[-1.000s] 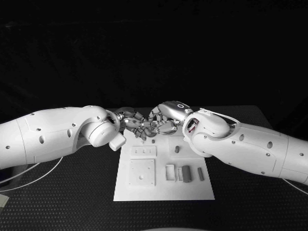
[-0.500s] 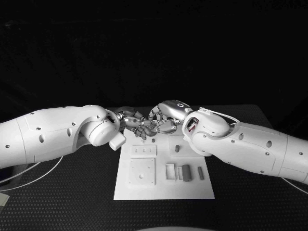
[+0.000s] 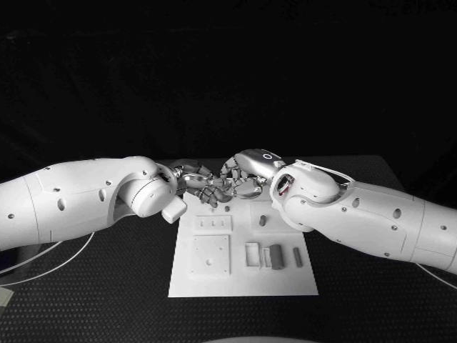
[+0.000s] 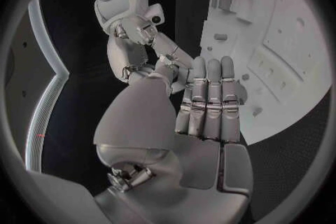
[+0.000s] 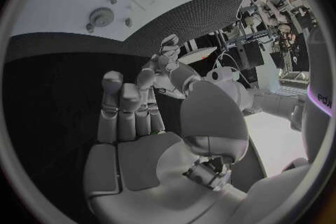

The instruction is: Assemble the parts on the task board

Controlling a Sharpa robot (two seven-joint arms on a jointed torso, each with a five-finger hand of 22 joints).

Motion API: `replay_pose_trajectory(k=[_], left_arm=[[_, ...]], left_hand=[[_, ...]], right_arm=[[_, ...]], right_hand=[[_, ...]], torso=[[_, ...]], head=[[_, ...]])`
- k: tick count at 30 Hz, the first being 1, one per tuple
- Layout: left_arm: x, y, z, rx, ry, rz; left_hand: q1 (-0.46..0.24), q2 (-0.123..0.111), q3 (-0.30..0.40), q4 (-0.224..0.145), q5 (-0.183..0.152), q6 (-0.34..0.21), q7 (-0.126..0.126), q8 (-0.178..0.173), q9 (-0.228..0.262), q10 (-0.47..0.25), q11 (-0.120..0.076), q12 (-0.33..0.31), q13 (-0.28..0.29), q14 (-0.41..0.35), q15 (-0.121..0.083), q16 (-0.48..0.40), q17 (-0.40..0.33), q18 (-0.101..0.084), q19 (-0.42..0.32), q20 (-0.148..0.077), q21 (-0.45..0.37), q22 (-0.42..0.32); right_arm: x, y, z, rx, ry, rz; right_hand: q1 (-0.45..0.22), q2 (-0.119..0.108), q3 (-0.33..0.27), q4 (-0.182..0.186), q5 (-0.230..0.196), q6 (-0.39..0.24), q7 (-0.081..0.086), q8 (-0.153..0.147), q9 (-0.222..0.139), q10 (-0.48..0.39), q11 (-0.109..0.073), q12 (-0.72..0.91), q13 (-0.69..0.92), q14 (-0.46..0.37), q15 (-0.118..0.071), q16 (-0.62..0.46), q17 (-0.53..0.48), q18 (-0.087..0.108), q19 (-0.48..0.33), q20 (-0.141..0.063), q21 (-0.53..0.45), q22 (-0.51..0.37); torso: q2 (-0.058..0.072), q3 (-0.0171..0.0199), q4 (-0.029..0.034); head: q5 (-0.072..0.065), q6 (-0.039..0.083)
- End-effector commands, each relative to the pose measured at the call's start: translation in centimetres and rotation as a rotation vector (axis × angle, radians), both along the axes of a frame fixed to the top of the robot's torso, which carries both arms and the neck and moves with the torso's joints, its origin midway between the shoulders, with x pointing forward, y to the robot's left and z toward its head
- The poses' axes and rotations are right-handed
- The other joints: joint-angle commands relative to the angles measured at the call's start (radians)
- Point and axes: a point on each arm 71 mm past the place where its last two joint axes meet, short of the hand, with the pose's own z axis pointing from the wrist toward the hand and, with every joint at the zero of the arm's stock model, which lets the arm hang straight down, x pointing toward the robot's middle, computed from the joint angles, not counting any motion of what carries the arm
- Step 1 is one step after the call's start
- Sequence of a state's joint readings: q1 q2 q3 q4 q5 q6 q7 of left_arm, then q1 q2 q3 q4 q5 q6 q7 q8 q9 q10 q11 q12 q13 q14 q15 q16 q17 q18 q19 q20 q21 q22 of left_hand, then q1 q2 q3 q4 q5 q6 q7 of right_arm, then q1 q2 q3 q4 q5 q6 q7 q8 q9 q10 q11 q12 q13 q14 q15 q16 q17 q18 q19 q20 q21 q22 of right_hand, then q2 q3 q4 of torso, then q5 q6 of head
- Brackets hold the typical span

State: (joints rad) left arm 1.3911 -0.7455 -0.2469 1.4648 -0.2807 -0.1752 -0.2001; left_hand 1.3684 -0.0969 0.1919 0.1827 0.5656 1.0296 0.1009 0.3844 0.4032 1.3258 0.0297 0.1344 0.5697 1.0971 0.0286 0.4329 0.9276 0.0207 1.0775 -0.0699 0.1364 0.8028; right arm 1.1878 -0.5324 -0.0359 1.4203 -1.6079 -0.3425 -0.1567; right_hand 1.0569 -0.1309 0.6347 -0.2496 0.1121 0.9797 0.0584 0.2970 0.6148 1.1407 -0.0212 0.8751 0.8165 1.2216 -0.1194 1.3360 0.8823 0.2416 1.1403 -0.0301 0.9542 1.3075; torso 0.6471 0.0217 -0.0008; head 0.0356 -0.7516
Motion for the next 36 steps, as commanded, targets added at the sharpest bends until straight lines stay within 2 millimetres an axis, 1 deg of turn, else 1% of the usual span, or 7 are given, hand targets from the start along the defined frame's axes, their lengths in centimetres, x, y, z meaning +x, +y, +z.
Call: replay_pose_trajectory(k=[1,2,3,4,6,21,36], left_arm=[[0.1,-0.6,1.0,-0.073,-0.028,0.006],[0.2,-0.6,1.0,-0.074,-0.028,0.008],[0.2,-0.6,1.0,-0.075,-0.029,0.009],[0.2,-0.6,1.0,-0.075,-0.03,0.01],[0.2,-0.6,1.0,-0.076,-0.029,0.01],[0.0,-0.6,0.9,-0.062,-0.023,0.001],[0.4,0.0,0.7,0.035,-0.046,0.019]], left_hand=[[0.009,0.021,0.029,-0.048,0.012,0.021,-0.011,0.01,0.017,0.009,-0.008,0.006,0.002,0.008,-0.007,0.001,0.003,-0.001,0.001,-0.005,-0.005,0.002],[-0.008,0.024,0.041,-0.072,0.012,0.021,-0.011,0.009,0.022,0.01,-0.008,0.006,0.001,0.009,-0.007,0.0,0.005,-0.002,0.002,-0.006,-0.007,0.003],[-0.073,0.033,0.087,-0.153,0.012,0.022,-0.011,0.009,0.034,0.012,-0.008,0.007,0.001,0.013,-0.008,-0.004,0.008,-0.005,0.007,-0.007,-0.012,0.005],[-0.281,0.059,0.218,-0.376,0.009,0.007,-0.007,-0.01,0.05,-0.004,-0.003,-0.004,-0.006,0.012,-0.003,-0.016,0.013,-0.003,0.019,-0.018,-0.017,0.017],[-0.377,0.089,0.302,-0.468,0.001,0.036,-0.012,0.0,0.068,0.023,-0.01,0.012,0.0,0.029,-0.011,-0.013,0.019,-0.009,0.027,-0.011,-0.012,0.036],[-0.379,0.092,0.324,-0.473,-0.005,0.046,-0.017,0.004,0.077,0.033,-0.014,0.018,0.003,0.036,-0.014,-0.009,0.026,-0.009,0.027,-0.014,-0.008,0.049],[-0.379,0.092,0.327,-0.472,-0.01,0.046,-0.017,0.003,0.079,0.034,-0.015,0.019,0.003,0.037,-0.014,-0.008,0.028,-0.01,0.025,-0.014,-0.008,0.052]], right_arm=[[-0.3,0.2,-1.1,-0.038,0.04,0.023],[-0.4,0.2,-1.1,-0.038,0.04,0.023],[-0.4,0.2,-1.1,-0.038,0.042,0.024],[-0.4,0.3,-1.2,-0.039,0.043,0.024],[-0.3,0.3,-1.3,-0.039,0.044,0.023],[0.2,-0.5,-1.3,0.002,0.026,-0.022],[1.1,-4.5,-1.6,0.004,0.012,-0.099]], right_hand=[[0.004,0.005,0.002,0.006,0.001,0.041,0.032,0.007,0.001,0.007,0.0,0.0,0.001,0.001,-0.008,0.002,0.001,0.02,0.0,-0.006,0.004,0.014],[0.004,0.005,0.002,0.006,0.001,0.041,0.032,0.007,0.001,0.007,0.0,0.0,0.001,0.001,-0.008,0.002,0.001,0.02,0.0,-0.006,0.004,0.014],[0.004,0.005,0.002,0.006,0.001,0.041,0.032,0.007,0.001,0.007,0.0,0.0,0.001,0.001,-0.008,0.002,0.001,0.02,0.0,-0.006,0.004,0.014],[0.004,0.005,0.002,0.006,0.001,0.041,0.032,0.007,0.001,0.007,0.0,0.0,0.001,0.001,-0.008,0.002,0.001,0.02,0.0,-0.006,0.004,0.014],[0.004,0.005,0.002,0.006,0.001,0.041,0.032,0.007,0.001,0.007,0.0,0.0,0.001,0.001,-0.008,0.002,0.001,0.02,0.0,-0.006,0.004,0.014],[-0.013,-0.051,0.0,0.031,0.001,-0.07,0.074,-0.065,-0.023,-0.045,0.04,-0.025,0.009,-0.03,0.029,-0.017,0.0,0.02,-0.023,0.006,-0.018,0.005],[-0.01,-0.066,0.0,0.042,0.001,-0.08,0.079,-0.073,-0.027,-0.057,0.045,-0.031,0.01,-0.037,0.035,-0.02,0.0,0.02,-0.028,0.01,-0.023,0.004]], torso=[[0.0,0.0,0.001],[0.0,0.0,0.001],[0.0,0.0,0.0012],[0.0,-0.0003,0.0015],[0.0,-0.0006,0.002],[0.0,-0.0008,0.0013],[0.001,0.0011,-0.0005]], head=[[0.0,-0.002],[0.0,-0.002],[0.0,-0.002],[0.0,-0.002],[0.0,-0.003],[0.004,-0.005],[0.013,-0.004]])
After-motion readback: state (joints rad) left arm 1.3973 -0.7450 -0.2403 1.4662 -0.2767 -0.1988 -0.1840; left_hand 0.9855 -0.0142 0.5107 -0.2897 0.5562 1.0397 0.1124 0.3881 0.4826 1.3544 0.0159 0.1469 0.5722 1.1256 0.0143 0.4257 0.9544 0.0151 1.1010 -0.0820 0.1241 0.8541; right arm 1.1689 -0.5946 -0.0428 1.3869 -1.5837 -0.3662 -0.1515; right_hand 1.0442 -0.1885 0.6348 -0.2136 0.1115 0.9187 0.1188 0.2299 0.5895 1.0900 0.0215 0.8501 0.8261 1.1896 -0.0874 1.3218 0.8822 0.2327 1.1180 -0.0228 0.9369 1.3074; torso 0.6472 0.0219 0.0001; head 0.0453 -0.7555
